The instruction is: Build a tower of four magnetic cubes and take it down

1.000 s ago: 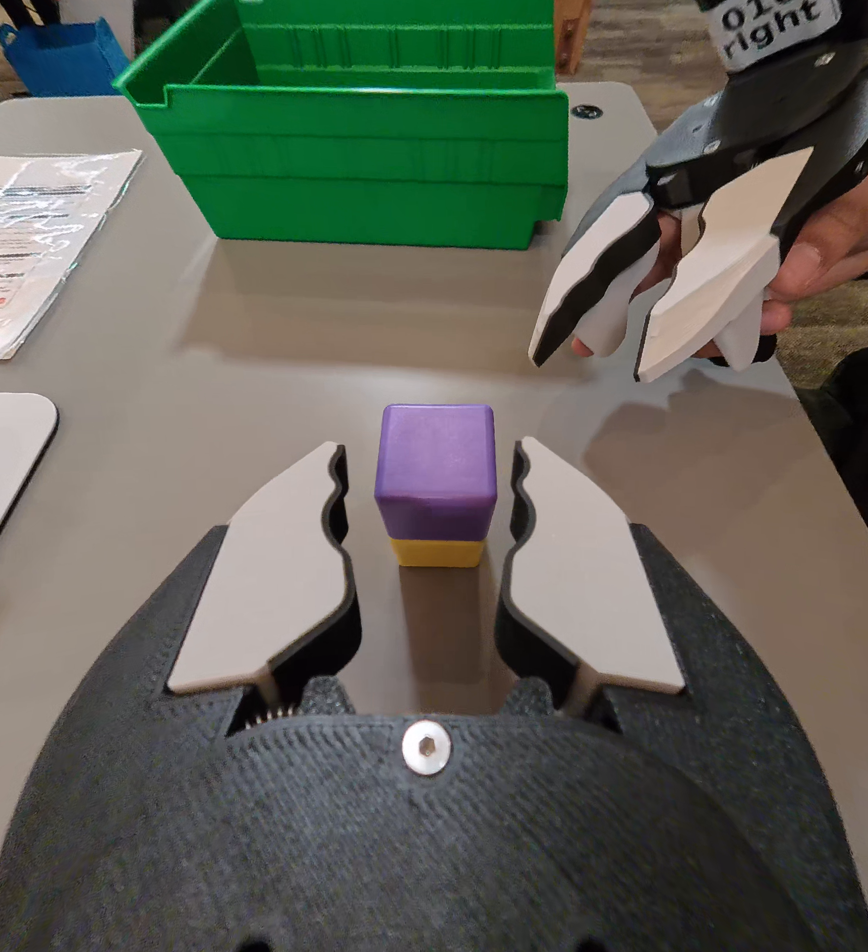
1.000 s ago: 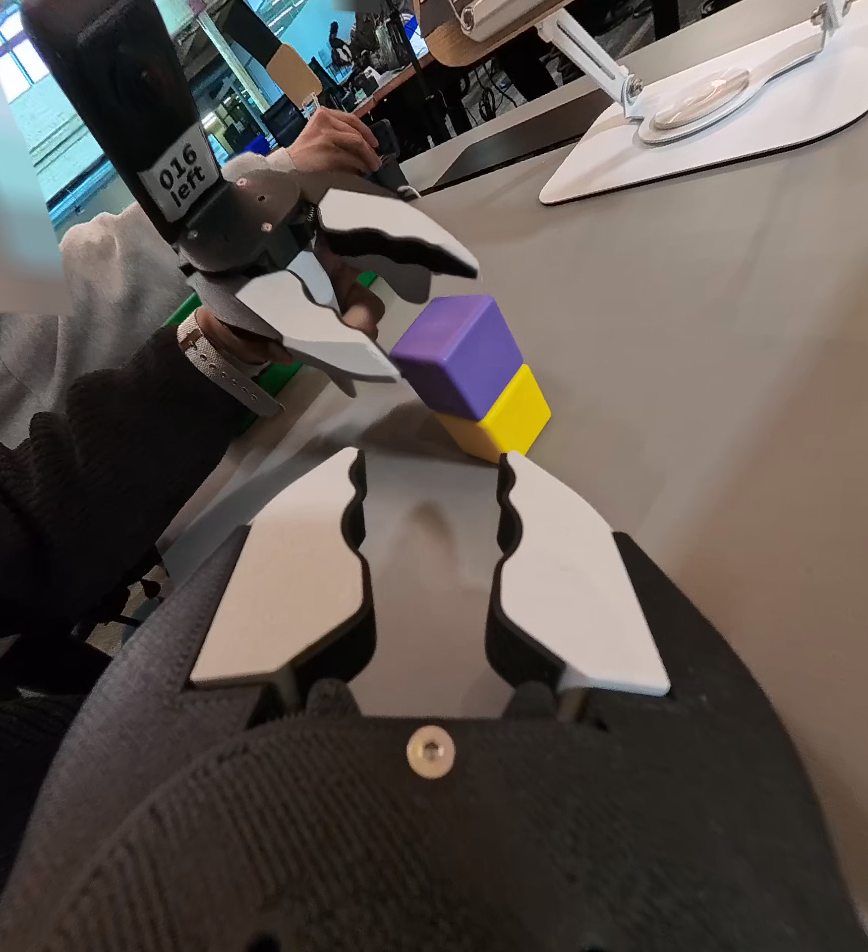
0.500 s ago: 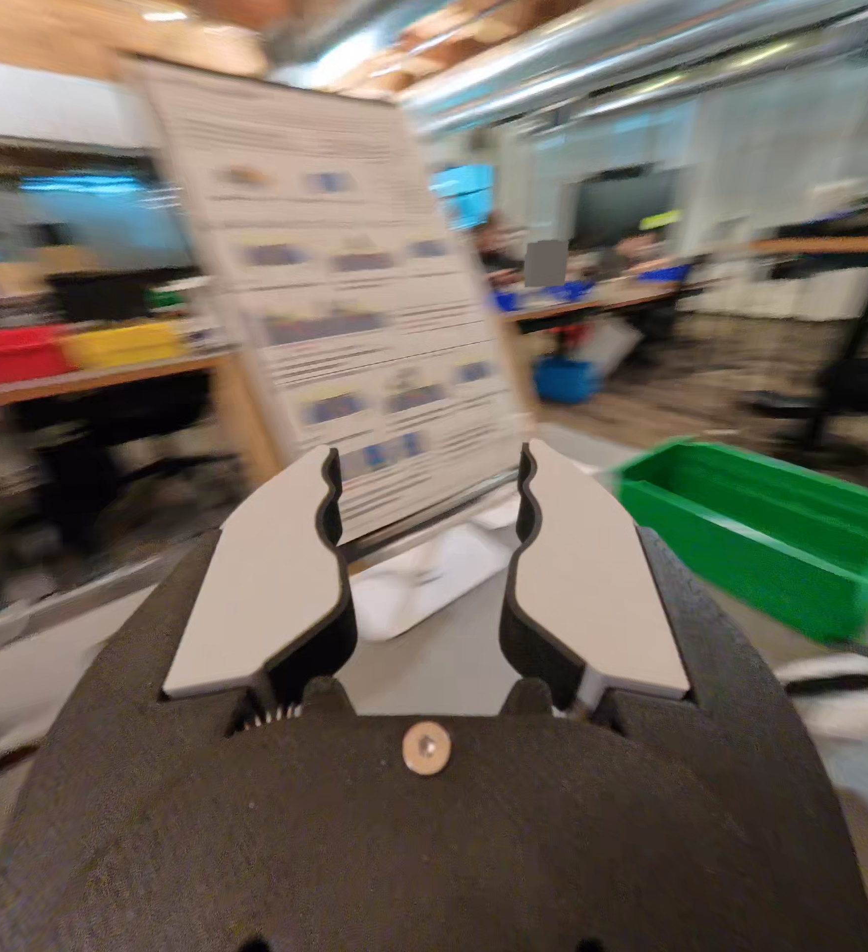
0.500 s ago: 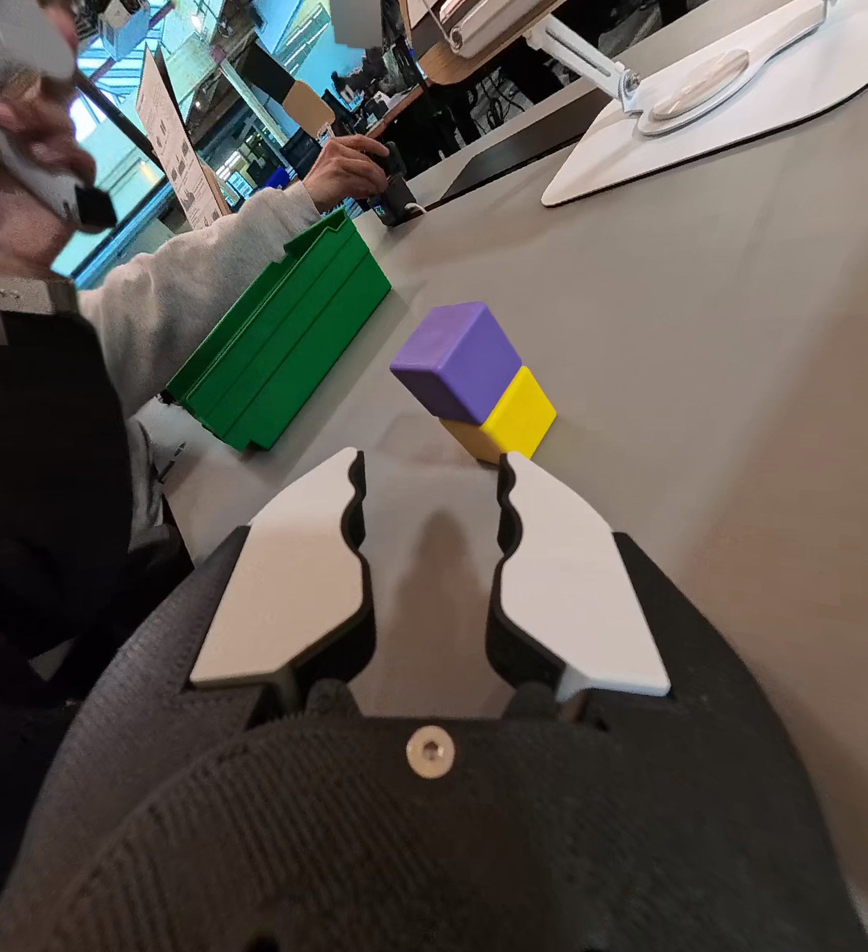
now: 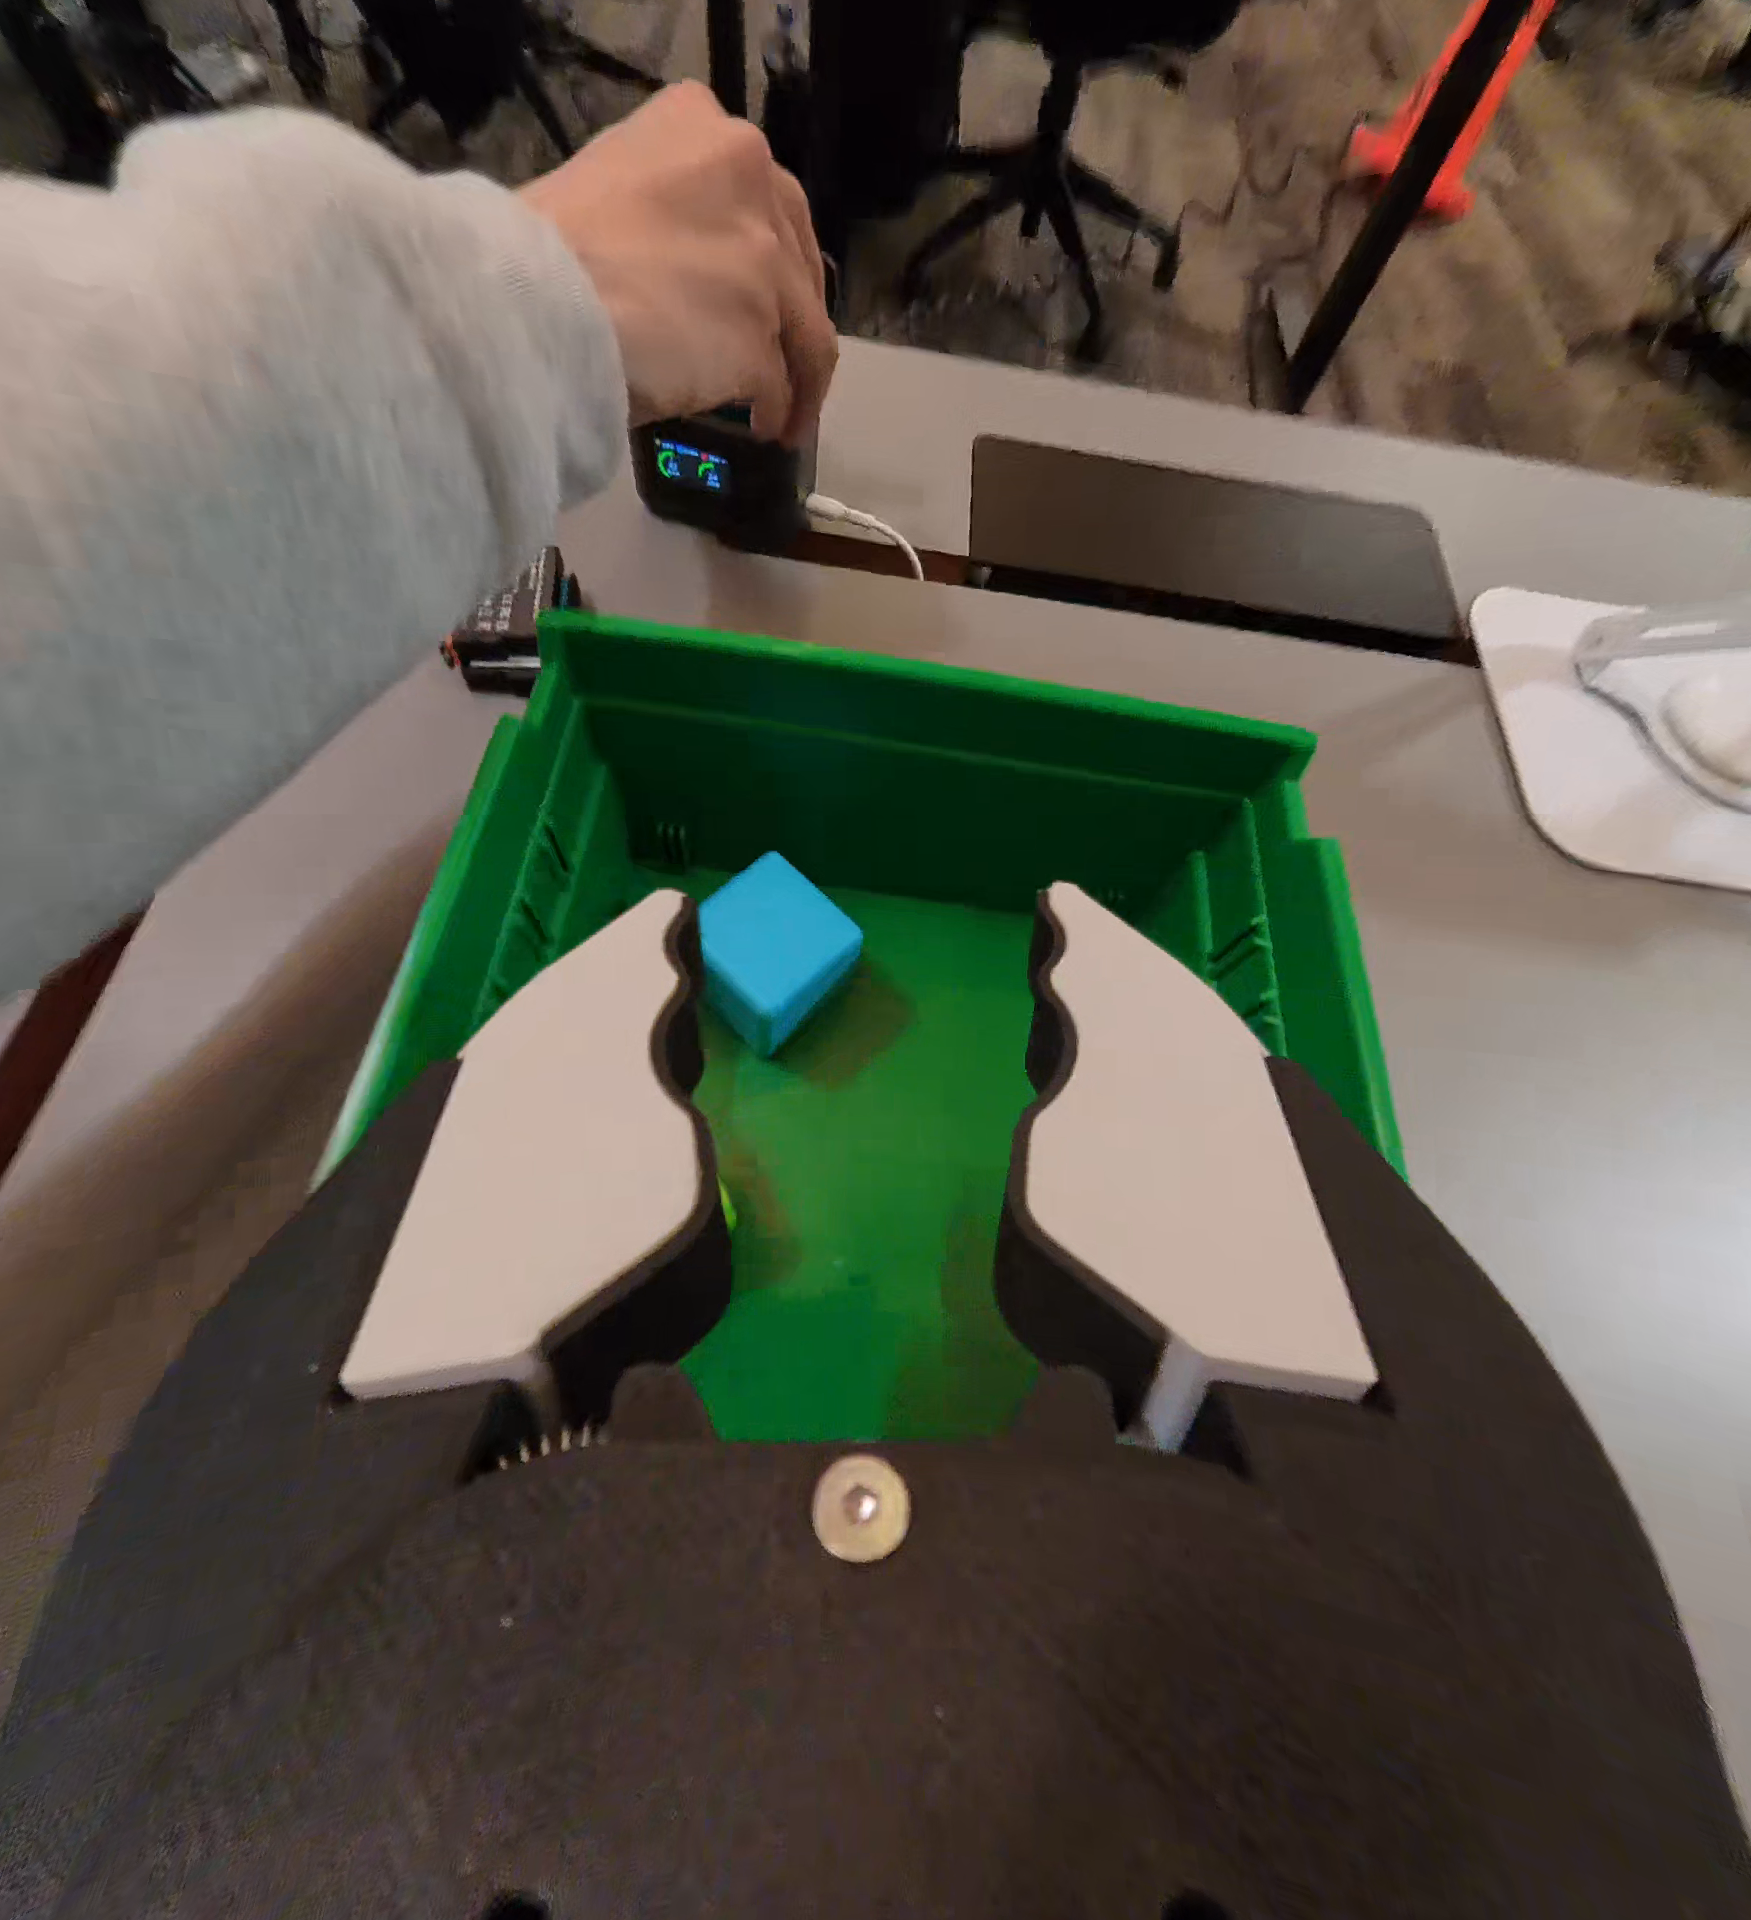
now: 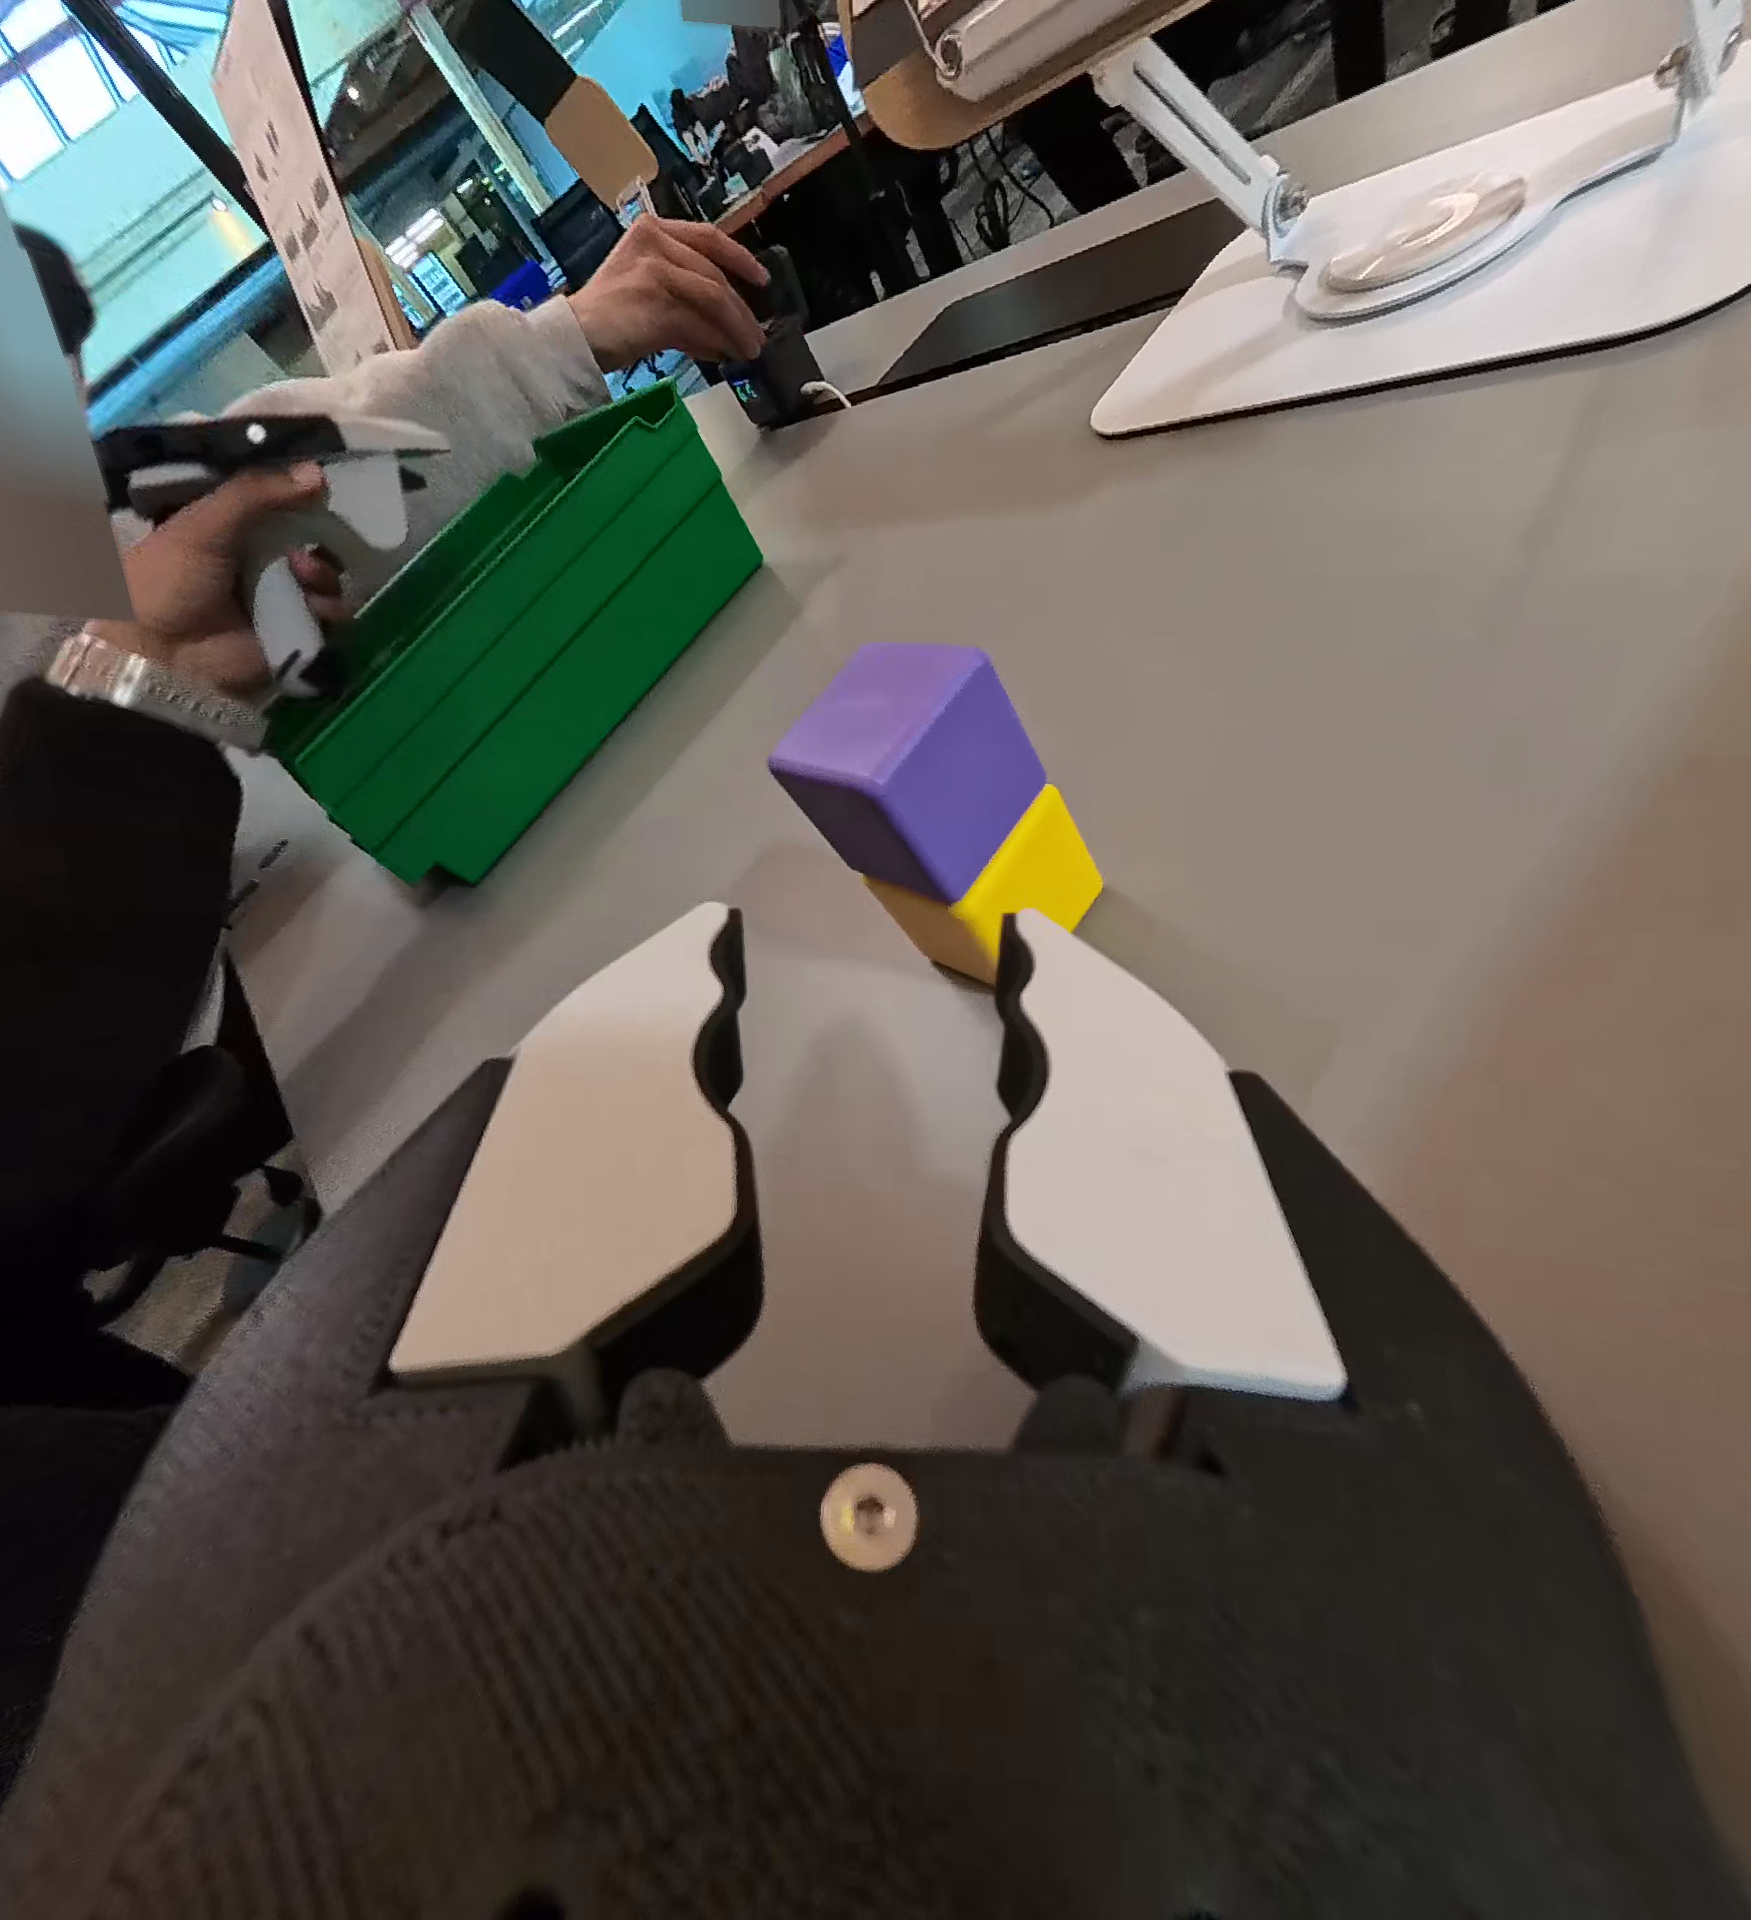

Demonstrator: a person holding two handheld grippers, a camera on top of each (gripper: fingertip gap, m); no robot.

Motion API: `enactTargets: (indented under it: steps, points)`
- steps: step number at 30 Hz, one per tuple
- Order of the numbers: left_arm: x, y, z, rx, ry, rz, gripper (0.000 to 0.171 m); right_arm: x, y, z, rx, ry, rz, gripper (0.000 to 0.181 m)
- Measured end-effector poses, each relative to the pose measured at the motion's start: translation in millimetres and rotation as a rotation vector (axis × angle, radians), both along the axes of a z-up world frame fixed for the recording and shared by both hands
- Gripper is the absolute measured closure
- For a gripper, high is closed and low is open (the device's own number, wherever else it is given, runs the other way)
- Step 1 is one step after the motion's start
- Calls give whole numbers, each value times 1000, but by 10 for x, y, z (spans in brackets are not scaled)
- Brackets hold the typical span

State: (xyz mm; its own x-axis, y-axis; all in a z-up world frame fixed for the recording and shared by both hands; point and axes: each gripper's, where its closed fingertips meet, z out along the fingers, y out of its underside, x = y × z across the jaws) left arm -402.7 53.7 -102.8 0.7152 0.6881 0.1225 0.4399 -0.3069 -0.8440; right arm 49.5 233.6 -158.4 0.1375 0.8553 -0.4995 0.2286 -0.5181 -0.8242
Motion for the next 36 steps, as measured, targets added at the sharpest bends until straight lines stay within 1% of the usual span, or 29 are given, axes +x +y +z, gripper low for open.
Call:
enactTargets:
  steps: [2,3,4,6,8,11,13,17,18,19,21,26,28,29,30,33,36]
  points:
    - [117,-146,-56,68,64,66,123,19,32,33,6,14,-14,134]
    - [144,-242,-127,61,102,106,123,29,48,63,-5,32,-22,134]
    - [154,-341,-224,24,128,141,122,36,61,84,-20,50,-28,135]
    - [129,-469,-401,-62,142,181,113,44,78,96,-62,70,-34,135]
    - [94,-484,-487,-104,91,195,105,48,87,99,-102,85,-35,135]
    - [54,-531,-554,-157,81,243,101,60,109,111,-128,99,-43,137]
    - [51,-537,-636,-210,54,245,98,66,129,109,-128,99,-52,137]
    - [18,-563,-879,-294,-79,256,100,64,118,96,-138,98,-49,138]
    - [11,-574,-927,-304,-107,265,102,63,114,98,-141,99,-47,138]
    - [-11,-604,-954,-312,-120,293,106,63,113,99,-141,99,-48,138]
    - [-55,-646,-962,-322,-102,331,108,65,114,100,-136,98,-49,138]
    - [-112,-646,-1086,-347,-91,339,108,59,97,94,-145,97,-44,139]
    - [-101,-661,-1226,-363,-142,341,112,59,86,101,-145,100,-42,139]
    - [-95,-658,-1289,-350,-176,337,118,59,82,104,-144,100,-41,139]
    - [-95,-640,-1316,-320,-200,324,120,59,80,105,-143,99,-40,139]
    - [-84,-617,-1261,-263,-232,287,121,55,74,102,-146,99,-38,139]
    - [-22,-529,-1014,-174,-188,203,122,51,68,102,-146,99,-36,140]
